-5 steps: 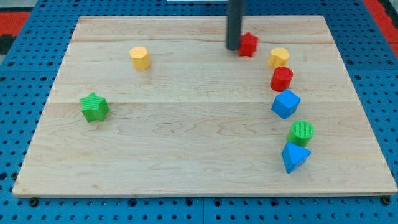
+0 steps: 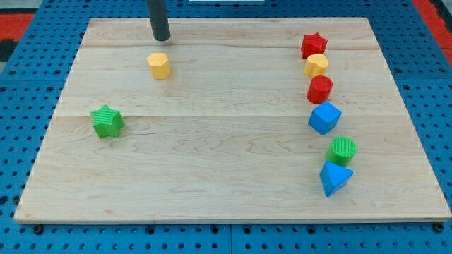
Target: Push the yellow hexagon parallel to the left of the yellow heart
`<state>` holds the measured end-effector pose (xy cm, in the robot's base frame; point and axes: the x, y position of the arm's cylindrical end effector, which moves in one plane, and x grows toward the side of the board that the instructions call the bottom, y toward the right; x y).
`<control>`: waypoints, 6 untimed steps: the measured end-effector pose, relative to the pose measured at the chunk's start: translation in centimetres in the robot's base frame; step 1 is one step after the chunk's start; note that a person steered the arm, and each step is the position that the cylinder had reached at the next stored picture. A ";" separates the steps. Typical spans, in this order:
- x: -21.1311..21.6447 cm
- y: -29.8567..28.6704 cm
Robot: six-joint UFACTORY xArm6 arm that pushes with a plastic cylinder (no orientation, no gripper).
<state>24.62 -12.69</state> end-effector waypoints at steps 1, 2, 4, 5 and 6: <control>0.0 0.0; 0.0 0.0; 5.1 0.0; 6.1 0.6; 7.1 0.7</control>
